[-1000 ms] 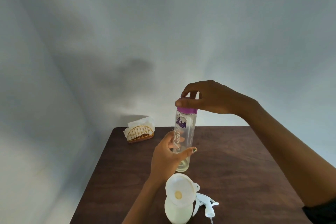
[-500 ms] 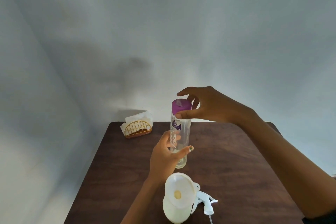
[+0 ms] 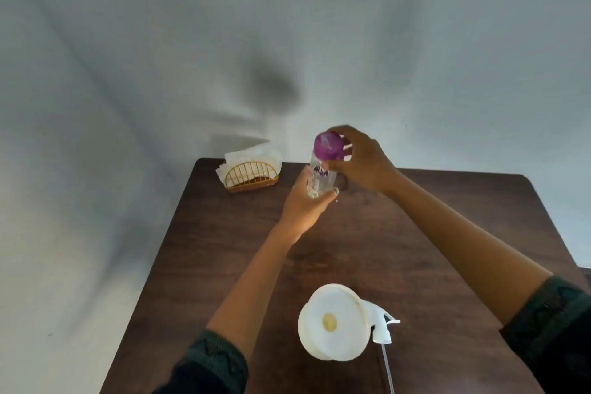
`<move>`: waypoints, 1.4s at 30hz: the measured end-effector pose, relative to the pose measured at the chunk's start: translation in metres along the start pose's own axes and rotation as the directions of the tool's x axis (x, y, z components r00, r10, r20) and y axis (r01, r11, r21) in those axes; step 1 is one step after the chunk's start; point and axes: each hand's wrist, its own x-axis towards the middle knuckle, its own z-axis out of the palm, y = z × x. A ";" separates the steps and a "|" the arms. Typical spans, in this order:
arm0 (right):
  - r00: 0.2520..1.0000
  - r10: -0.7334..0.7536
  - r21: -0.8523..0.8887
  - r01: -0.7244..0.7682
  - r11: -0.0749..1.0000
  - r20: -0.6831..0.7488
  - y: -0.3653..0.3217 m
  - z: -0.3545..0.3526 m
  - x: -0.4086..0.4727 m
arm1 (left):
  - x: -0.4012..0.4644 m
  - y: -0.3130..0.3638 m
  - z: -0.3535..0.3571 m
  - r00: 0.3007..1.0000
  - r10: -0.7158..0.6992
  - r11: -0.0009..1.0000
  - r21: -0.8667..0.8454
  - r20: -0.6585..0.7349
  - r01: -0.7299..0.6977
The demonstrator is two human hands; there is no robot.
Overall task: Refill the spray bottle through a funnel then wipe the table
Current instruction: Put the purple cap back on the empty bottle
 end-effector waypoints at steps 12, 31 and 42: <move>0.994 0.037 0.042 -0.032 0.999 -0.104 0.064 0.072 0.126 | 0.136 -0.048 -0.016 0.989 -0.120 0.993 -0.001 -0.088 0.121; 0.990 0.110 0.082 -0.103 0.991 -0.084 0.068 0.068 0.121 | 0.120 -0.038 -0.016 0.976 -0.139 0.990 -0.029 -0.166 0.136; 0.893 0.307 0.377 -0.174 0.910 -0.329 0.065 0.037 -0.007 | -0.008 -0.052 -0.020 0.971 -0.046 0.997 -0.069 -0.234 0.031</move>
